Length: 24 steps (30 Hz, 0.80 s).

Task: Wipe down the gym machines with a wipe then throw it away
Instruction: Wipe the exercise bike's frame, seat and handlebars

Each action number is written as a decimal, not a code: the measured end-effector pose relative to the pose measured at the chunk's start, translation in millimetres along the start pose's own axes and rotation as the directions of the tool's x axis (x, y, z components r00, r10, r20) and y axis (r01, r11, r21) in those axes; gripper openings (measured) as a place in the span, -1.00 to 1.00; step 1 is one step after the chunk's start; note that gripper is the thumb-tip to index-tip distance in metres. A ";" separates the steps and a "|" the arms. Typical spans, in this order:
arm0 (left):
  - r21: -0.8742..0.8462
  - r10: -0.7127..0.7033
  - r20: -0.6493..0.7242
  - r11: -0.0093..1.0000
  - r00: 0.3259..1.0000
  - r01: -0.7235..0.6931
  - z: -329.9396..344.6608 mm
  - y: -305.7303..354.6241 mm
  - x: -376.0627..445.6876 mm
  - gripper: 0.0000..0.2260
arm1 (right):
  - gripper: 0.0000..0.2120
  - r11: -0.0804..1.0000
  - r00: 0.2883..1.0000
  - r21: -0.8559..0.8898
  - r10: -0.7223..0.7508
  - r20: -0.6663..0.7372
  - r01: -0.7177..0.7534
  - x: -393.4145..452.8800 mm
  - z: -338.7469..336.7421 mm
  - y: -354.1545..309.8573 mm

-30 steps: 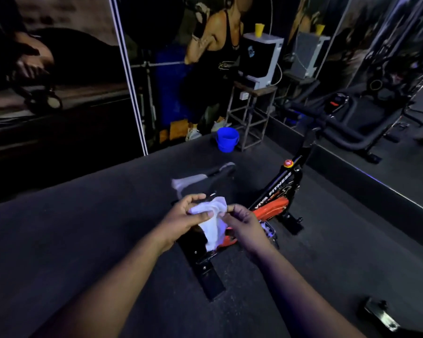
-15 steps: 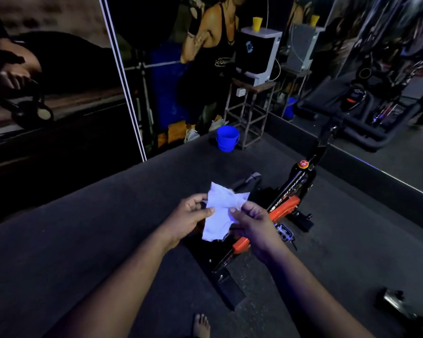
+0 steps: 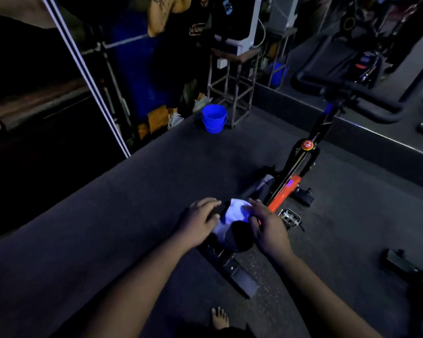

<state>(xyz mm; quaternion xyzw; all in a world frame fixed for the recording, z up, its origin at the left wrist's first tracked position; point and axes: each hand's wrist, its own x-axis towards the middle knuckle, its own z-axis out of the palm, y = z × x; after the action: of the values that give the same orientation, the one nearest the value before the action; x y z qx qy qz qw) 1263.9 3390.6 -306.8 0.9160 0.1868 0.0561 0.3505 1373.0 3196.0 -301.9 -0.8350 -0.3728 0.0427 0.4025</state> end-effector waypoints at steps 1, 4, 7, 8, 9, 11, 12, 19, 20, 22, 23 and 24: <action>0.118 0.016 0.086 0.993 0.996 -0.026 1.8 -1.4 5.8 -0.56 | -0.76 0.997 1.000 -0.075 -0.007 -0.006 0.006 -1.4 6.3 -2.8; 0.351 0.053 0.290 0.923 0.955 -0.157 5.8 -6.6 12.9 -0.42 | -0.76 0.936 0.998 -0.349 0.017 -0.053 -0.034 -12.4 27.3 3.4; 0.348 0.134 0.423 0.889 0.896 -0.297 -4.2 -21.9 15.6 -0.35 | -0.68 0.817 0.991 -0.562 0.109 -0.076 -0.133 -13.9 43.3 -2.0; 0.348 0.159 0.469 0.871 0.869 -0.347 -8.6 -27.6 15.2 -0.32 | -0.60 0.815 0.985 -0.555 0.159 -0.064 -0.168 -17.1 50.3 -9.9; 0.348 0.193 0.506 0.846 0.840 -0.404 -14.0 -36.1 18.0 -0.29 | -0.49 0.821 0.978 -0.535 0.198 -0.060 -0.199 -19.2 59.0 -22.4; 0.366 0.237 0.560 0.788 0.794 -0.494 -22.5 -48.4 20.0 -0.27 | -0.40 0.836 0.967 -0.495 0.252 -0.034 -0.236 -29.9 75.1 -48.7; 0.375 0.254 0.582 0.759 0.773 -0.532 -24.7 -52.3 21.0 -0.27 | -0.41 0.826 0.960 -0.504 0.278 -0.025 -0.252 -37.4 80.4 -56.3; 0.358 0.332 0.688 0.619 0.645 -0.700 -42.4 -64.1 32.7 -0.28 | -0.21 0.692 0.839 -0.530 0.539 -0.072 -0.490 -56.6 91.7 -82.5; 0.355 0.335 0.700 0.604 0.631 -0.714 -43.1 -64.9 36.2 -0.27 | -0.16 0.673 0.818 -0.531 0.572 -0.069 -0.515 -50.4 91.7 -83.2; 0.352 0.351 0.715 0.566 0.605 -0.745 -43.4 -65.7 46.0 -0.27 | -0.05 0.655 0.792 -0.511 0.604 -0.088 -0.557 -31.9 90.2 -82.1; 0.358 0.357 0.718 0.548 0.598 -0.757 -43.2 -65.9 52.1 -0.27 | 0.02 0.652 0.783 -0.502 0.616 -0.085 -0.568 -21.5 90.1 -81.3; 0.365 0.360 0.721 0.529 0.592 -0.766 -43.1 -64.3 58.9 -0.28 | 0.10 0.652 0.776 -0.491 0.625 -0.082 -0.577 -12.3 90.4 -80.8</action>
<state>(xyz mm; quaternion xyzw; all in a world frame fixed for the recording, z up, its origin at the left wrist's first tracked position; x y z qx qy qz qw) 1288.8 3483.9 -318.9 0.9551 -0.2436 -0.1683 0.0093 1283.1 3277.9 -308.6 -0.9814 -0.0915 0.1169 0.1220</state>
